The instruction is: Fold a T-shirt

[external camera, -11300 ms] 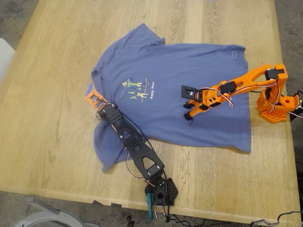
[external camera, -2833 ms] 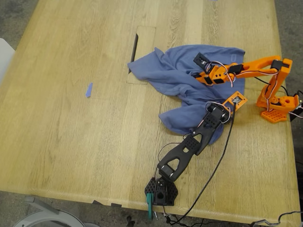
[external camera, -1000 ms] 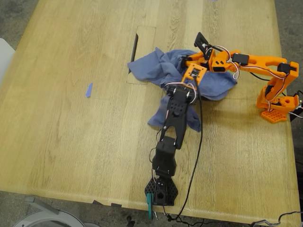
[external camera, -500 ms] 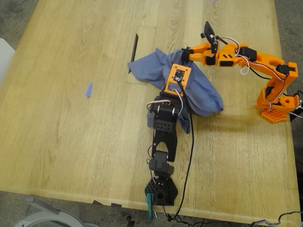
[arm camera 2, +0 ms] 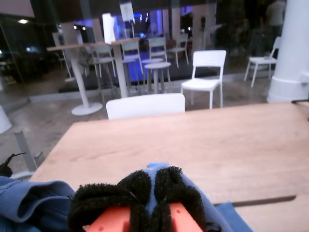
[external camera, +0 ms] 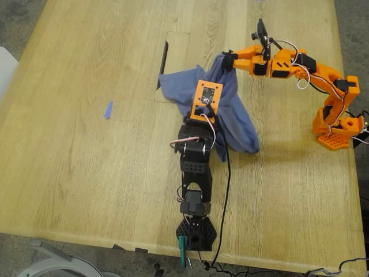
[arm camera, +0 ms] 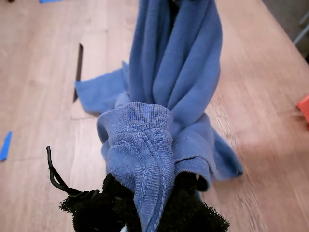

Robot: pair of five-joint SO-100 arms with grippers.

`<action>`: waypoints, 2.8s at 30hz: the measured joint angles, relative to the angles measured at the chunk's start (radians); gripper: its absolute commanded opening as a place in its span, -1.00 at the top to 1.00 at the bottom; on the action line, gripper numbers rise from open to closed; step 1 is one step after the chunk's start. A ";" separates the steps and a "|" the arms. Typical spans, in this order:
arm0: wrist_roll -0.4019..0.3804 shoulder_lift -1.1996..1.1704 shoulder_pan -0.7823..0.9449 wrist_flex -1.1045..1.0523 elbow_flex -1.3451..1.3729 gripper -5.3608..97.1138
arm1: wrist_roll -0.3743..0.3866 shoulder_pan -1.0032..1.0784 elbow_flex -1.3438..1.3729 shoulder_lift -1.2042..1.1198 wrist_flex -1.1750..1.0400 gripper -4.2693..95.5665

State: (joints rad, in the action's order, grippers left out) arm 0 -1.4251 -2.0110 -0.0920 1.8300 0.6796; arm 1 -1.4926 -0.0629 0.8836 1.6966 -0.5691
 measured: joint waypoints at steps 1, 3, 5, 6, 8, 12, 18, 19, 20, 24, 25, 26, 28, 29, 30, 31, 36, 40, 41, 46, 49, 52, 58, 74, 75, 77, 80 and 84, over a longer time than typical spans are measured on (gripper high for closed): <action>0.000 -0.014 0.012 0.000 -0.005 0.90 | 0.000 -0.002 -0.034 -0.008 -0.005 0.92; 0.000 -0.043 0.031 -0.003 -0.011 0.90 | 0.000 -0.006 -0.074 -0.017 -0.006 0.92; 0.000 -0.063 0.051 -0.014 -0.021 0.90 | -0.006 -0.015 -0.094 -0.017 -0.006 0.92; 0.000 -0.069 0.058 -0.023 -0.026 0.90 | -0.006 -0.021 -0.100 -0.017 -0.002 0.92; 0.000 -0.081 0.071 -0.041 -0.034 0.90 | -0.006 -0.031 -0.100 -0.017 0.012 0.92; 0.000 -0.087 0.094 -0.051 -0.058 0.90 | -0.012 -0.043 -0.118 -0.018 0.026 0.92; 0.000 -0.103 0.110 -0.124 -0.071 0.90 | -0.015 -0.072 -0.166 -0.018 0.026 0.91; 0.000 -0.107 0.110 -0.137 -0.071 0.90 | -0.015 -0.077 -0.169 -0.018 0.026 0.91; 0.000 -0.110 0.110 -0.150 -0.071 0.90 | -0.015 -0.080 -0.175 -0.018 0.026 0.91; 0.000 -0.127 0.110 -0.184 -0.071 0.90 | -0.015 -0.098 -0.199 -0.018 0.026 0.91; 0.000 -0.132 0.110 -0.195 -0.071 0.90 | -0.015 -0.100 -0.206 -0.018 0.026 0.91; 0.000 -0.137 0.110 -0.206 -0.071 0.90 | -0.015 -0.106 -0.213 -0.018 0.025 0.91; 0.000 -0.146 0.110 -0.225 -0.071 0.90 | -0.018 -0.117 -0.225 -0.017 0.020 0.91; 0.000 -0.149 0.110 -0.238 -0.071 0.90 | -0.018 -0.124 -0.232 -0.017 0.015 0.91; 0.000 -0.152 0.110 -0.249 -0.071 0.90 | -0.018 -0.132 -0.235 -0.017 0.015 0.91; 0.000 -0.155 0.110 -0.261 -0.071 0.90 | -0.018 -0.141 -0.236 -0.017 0.014 0.91; 0.000 -0.178 0.094 -0.291 -0.071 0.90 | -0.028 -0.189 -0.242 -0.014 -0.018 0.91; 0.000 -0.193 0.049 -0.316 -0.071 0.90 | -0.035 -0.241 -0.242 0.003 -0.043 0.91; 0.000 -0.198 0.037 -0.319 -0.071 0.90 | -0.037 -0.256 -0.242 0.011 -0.049 0.91; 0.000 -0.227 -0.023 -0.350 -0.071 0.90 | -0.060 -0.307 -0.242 0.055 -0.051 0.91; -0.003 -0.244 -0.049 -0.385 -0.071 0.90 | -0.074 -0.321 -0.242 0.071 -0.020 0.91; -0.009 -0.258 -0.075 -0.428 -0.071 0.90 | -0.081 -0.334 -0.244 0.078 0.017 0.91; -0.009 -0.301 -0.120 -0.502 -0.021 0.90 | -0.084 -0.374 -0.244 0.081 0.054 0.91; -0.009 -0.311 -0.192 -0.936 0.192 0.90 | -0.098 -0.341 -0.244 0.127 0.206 0.91; -0.009 -0.311 -0.198 -0.962 0.204 0.90 | -0.098 -0.337 -0.244 0.127 0.229 0.91; -0.009 -0.310 -0.209 -1.015 0.232 0.90 | -0.098 -0.318 -0.244 0.127 0.272 0.91; -0.009 -0.310 -0.219 -1.097 0.278 0.90 | -0.098 -0.278 -0.244 0.127 0.324 0.91; -0.009 -0.307 -0.222 -1.187 0.324 0.90 | -0.098 -0.238 -0.244 0.127 0.367 0.91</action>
State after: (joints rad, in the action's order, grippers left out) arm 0 -1.4343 -2.3178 -0.3145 0.6427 1.0032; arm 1 -1.5907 -0.3007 0.6397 1.8239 -0.2025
